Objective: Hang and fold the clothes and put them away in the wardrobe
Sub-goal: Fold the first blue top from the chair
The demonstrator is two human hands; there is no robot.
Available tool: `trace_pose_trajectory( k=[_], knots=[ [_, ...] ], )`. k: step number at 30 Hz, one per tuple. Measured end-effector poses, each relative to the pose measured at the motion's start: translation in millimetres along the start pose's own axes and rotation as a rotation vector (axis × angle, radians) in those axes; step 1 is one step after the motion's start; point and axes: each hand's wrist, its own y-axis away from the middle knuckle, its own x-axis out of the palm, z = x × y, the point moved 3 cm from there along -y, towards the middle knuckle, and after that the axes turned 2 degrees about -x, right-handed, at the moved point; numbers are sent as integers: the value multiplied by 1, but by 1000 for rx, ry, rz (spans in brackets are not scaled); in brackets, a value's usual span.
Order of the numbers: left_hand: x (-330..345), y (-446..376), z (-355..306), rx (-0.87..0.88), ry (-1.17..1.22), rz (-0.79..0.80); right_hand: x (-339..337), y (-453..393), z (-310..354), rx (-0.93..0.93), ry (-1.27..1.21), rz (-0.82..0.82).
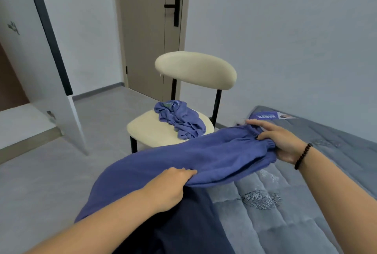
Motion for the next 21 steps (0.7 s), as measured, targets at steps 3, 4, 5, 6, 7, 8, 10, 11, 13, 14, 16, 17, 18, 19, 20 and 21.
trace_pose_trajectory(
  k=[3,4,5,6,7,8,10,11,13,14,16,17,18,19,20,21],
  knots=[
    [4,-15,-29,-6,15,39,-32,3,-2,9,-53,-75],
    [7,-21,-37,-2,29,53,-43,4,-2,10,-72,-109],
    [10,-27,-44,0,41,74,-53,4,-2,8,-93,-138],
    [14,-33,-51,5,49,107,-62,5,-2,8,-111,-165],
    [17,-39,-56,18,55,135,-68,6,-1,11,-118,-182],
    [21,-45,-59,33,73,158,-71,7,-1,17,-114,-190],
    [26,-50,-63,71,162,196,-70,8,-3,39,-68,-170],
    [27,-50,-62,85,245,205,-65,6,-5,49,-23,-148],
    [29,-50,-50,35,536,228,-48,-1,-10,50,60,-100],
    [28,-50,-41,-28,715,219,-36,-5,-11,38,87,-72],
    [20,-52,-17,-165,937,121,-6,-16,-10,0,143,-5],
    [12,-53,-2,-242,976,40,11,-22,-7,-22,176,30],
    [4,-52,14,-326,1020,-38,29,-28,-5,-41,199,59],
    [-5,-50,29,-405,1083,-103,47,-33,-3,-56,209,86],
    [-12,-47,44,-476,1150,-144,65,-39,-1,-69,213,110],
    [-18,-43,58,-537,1207,-163,84,-44,0,-82,215,137]
  ],
)
